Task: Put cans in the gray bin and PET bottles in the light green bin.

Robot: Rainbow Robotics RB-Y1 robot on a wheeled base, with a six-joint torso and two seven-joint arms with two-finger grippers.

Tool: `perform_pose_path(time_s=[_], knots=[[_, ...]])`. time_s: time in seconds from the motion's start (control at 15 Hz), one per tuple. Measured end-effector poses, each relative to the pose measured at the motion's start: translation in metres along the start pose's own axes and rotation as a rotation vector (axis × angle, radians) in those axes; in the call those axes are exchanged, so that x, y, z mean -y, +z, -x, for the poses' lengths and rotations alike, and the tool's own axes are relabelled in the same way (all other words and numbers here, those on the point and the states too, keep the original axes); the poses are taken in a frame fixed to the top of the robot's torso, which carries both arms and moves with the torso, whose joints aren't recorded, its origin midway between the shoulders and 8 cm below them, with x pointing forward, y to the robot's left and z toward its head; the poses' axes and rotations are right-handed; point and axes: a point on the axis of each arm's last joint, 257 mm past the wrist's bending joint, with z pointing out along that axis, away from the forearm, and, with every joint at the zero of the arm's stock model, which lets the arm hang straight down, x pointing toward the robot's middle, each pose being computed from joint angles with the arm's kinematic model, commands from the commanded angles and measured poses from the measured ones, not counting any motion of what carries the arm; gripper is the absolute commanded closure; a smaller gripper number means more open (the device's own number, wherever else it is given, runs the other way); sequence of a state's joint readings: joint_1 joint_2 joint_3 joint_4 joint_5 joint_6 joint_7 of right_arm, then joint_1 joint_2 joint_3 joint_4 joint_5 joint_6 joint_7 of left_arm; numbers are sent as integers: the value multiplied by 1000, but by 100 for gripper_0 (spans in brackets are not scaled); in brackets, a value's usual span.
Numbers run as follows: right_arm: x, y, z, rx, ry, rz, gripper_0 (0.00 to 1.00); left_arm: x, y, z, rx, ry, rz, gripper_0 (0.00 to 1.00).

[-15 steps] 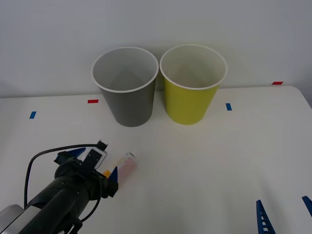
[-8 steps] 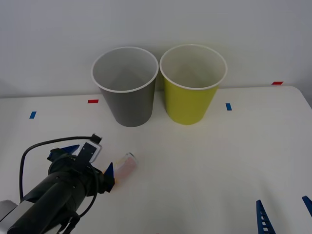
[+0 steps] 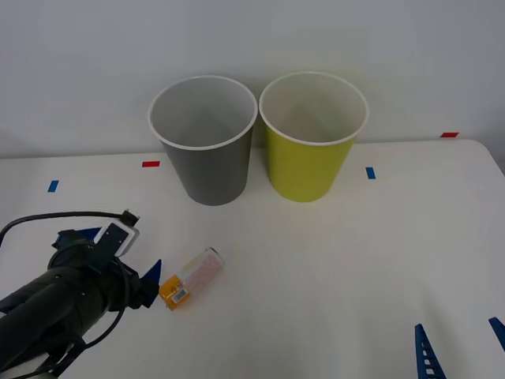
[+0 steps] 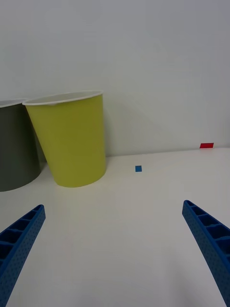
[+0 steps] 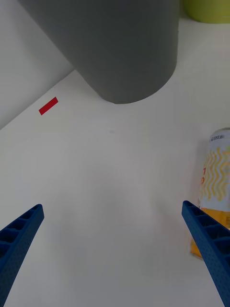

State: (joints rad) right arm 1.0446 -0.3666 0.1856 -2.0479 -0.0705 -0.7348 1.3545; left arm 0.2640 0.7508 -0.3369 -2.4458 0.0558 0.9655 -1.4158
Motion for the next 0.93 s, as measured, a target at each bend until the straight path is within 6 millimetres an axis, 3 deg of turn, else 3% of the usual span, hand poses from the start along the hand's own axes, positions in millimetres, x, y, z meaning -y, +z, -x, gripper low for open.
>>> perform_pose_path(time_s=[0.4,0.73,0.93], knots=[[0,0,0,0,0,0,0,9,-10,-13,-148,126,-65,0],[0,0,0,0,0,0,0,14,-14,2,-202,248,-152,0],[0,0,0,0,0,0,0,30,-10,9,-188,273,-196,0]])
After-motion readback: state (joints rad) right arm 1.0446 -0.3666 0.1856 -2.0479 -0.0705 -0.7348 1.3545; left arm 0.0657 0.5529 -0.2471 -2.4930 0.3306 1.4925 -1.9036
